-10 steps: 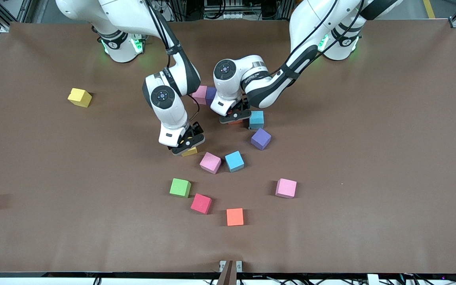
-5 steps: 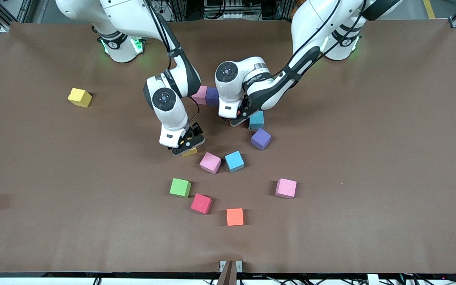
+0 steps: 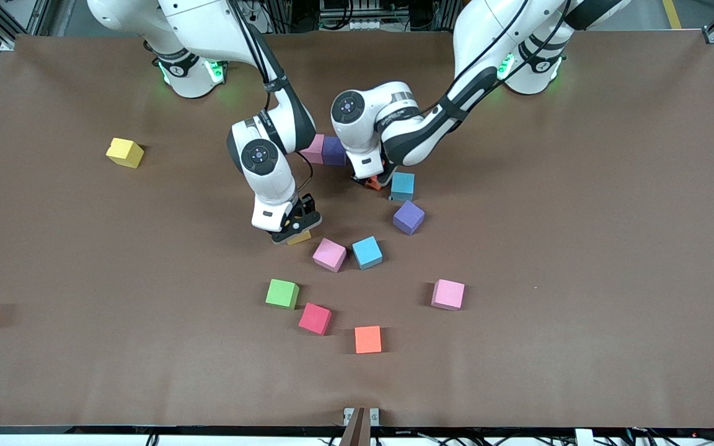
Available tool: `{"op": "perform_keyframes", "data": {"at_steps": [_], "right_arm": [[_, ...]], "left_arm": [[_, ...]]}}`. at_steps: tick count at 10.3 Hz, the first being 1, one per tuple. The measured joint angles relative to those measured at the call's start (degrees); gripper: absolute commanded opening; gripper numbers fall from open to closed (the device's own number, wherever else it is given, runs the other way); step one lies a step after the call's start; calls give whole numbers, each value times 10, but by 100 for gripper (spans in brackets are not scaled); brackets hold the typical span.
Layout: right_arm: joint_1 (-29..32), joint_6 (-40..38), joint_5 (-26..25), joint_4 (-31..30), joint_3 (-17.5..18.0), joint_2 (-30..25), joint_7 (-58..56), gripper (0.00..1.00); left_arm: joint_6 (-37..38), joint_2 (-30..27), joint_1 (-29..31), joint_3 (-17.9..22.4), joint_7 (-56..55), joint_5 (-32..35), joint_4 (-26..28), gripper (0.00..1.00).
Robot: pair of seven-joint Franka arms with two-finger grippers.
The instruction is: Form number 2 with 11 blocks
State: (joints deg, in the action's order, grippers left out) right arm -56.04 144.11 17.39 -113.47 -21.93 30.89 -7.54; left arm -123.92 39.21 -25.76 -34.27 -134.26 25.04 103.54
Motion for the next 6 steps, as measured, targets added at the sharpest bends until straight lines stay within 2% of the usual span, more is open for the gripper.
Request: {"op": "perform_keyframes", "data": {"at_steps": [3,6], "right_arm": [[0,1,0,1,1,0,-10,0],[0,1,0,1,2,0,-11,0]], "left_arm": [[-5,0,-2,-15,-134,0,8,0],[-33,-4,8,-15,-212,0,9,0]]}}
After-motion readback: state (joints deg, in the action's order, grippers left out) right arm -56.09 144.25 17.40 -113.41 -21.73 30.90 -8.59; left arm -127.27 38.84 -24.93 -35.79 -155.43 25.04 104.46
